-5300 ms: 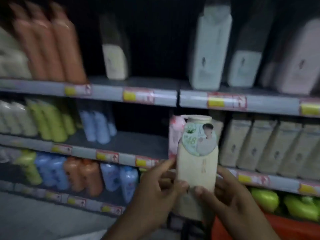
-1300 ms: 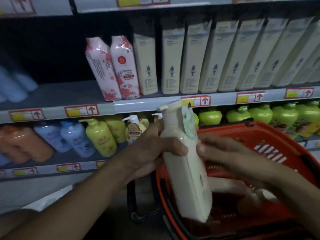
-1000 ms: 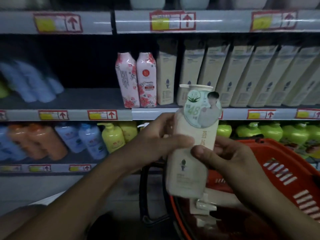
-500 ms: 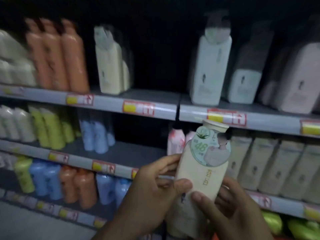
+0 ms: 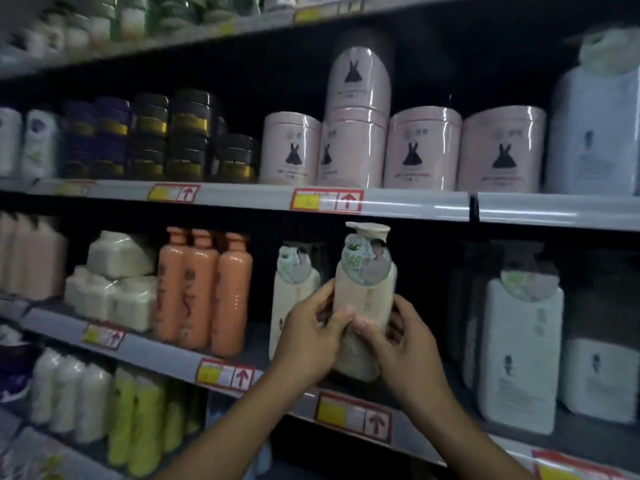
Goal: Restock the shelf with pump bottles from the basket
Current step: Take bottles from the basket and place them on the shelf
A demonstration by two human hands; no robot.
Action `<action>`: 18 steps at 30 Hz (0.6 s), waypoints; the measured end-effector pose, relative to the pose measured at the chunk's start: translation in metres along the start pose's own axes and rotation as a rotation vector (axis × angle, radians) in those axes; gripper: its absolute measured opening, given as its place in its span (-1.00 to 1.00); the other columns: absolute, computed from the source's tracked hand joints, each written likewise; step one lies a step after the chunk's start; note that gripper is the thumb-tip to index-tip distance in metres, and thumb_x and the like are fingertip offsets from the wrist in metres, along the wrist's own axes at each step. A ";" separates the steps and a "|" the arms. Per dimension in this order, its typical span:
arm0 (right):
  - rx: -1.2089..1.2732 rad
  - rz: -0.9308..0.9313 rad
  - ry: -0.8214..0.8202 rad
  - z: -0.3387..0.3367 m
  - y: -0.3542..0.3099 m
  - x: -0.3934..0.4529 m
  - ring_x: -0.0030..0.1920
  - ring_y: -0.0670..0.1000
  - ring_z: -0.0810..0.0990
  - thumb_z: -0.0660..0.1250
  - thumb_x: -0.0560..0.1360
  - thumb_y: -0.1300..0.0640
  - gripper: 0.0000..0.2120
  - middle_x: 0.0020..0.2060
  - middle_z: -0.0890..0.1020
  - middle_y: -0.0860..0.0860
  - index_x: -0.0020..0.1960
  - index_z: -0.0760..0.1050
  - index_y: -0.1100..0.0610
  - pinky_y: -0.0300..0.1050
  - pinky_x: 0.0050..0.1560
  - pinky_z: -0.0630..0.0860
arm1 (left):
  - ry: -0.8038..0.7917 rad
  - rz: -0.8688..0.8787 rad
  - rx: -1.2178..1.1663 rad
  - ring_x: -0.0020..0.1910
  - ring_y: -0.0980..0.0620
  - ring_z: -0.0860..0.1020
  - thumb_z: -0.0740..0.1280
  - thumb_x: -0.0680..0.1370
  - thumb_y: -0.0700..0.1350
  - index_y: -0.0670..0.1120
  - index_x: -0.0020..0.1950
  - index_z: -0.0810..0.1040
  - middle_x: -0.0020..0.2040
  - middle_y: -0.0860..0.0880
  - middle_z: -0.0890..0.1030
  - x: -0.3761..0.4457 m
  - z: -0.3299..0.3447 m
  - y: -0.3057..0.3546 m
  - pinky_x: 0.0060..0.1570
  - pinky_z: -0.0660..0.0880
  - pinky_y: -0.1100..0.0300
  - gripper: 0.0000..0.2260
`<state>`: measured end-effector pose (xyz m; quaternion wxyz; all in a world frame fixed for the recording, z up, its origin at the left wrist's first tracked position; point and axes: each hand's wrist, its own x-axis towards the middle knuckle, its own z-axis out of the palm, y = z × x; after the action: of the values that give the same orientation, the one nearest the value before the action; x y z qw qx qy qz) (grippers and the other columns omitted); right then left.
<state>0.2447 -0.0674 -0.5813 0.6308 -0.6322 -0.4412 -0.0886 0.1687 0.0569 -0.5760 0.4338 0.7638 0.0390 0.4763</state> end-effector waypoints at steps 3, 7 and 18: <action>-0.043 0.049 -0.007 0.011 0.032 0.024 0.00 -0.25 0.64 0.45 0.51 0.07 -0.75 0.00 0.67 -0.20 0.10 0.48 -0.19 -0.23 0.01 0.59 | -0.029 -0.069 0.000 0.15 0.22 0.62 0.32 0.60 -0.25 -0.02 0.41 0.50 0.19 0.08 0.67 0.022 0.009 -0.026 0.15 0.54 0.34 -0.61; -0.220 0.154 -0.043 0.018 0.060 0.036 0.08 -0.07 0.63 0.42 0.49 -0.10 -0.65 0.05 0.61 -0.08 0.24 0.47 -0.14 -0.07 0.13 0.60 | -0.038 -0.128 0.075 0.17 0.23 0.60 0.31 0.61 -0.22 0.13 0.34 0.48 0.15 0.18 0.64 0.025 0.015 -0.046 0.11 0.51 0.41 -0.64; -0.654 0.404 -0.126 0.018 0.062 0.036 -0.01 0.02 0.66 0.48 0.37 0.14 -0.83 -0.06 0.68 0.03 -0.08 0.56 0.12 -0.20 -0.15 0.57 | 0.032 -0.384 0.493 0.11 -0.04 0.62 0.48 0.48 -0.12 -0.07 0.09 0.57 0.11 -0.05 0.65 0.029 0.043 -0.049 0.02 0.52 0.18 -0.77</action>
<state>0.3003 -0.0243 -0.6052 0.3722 -0.8783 -0.2942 -0.0598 0.2343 0.0740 -0.5980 0.3169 0.8171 0.3035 0.3740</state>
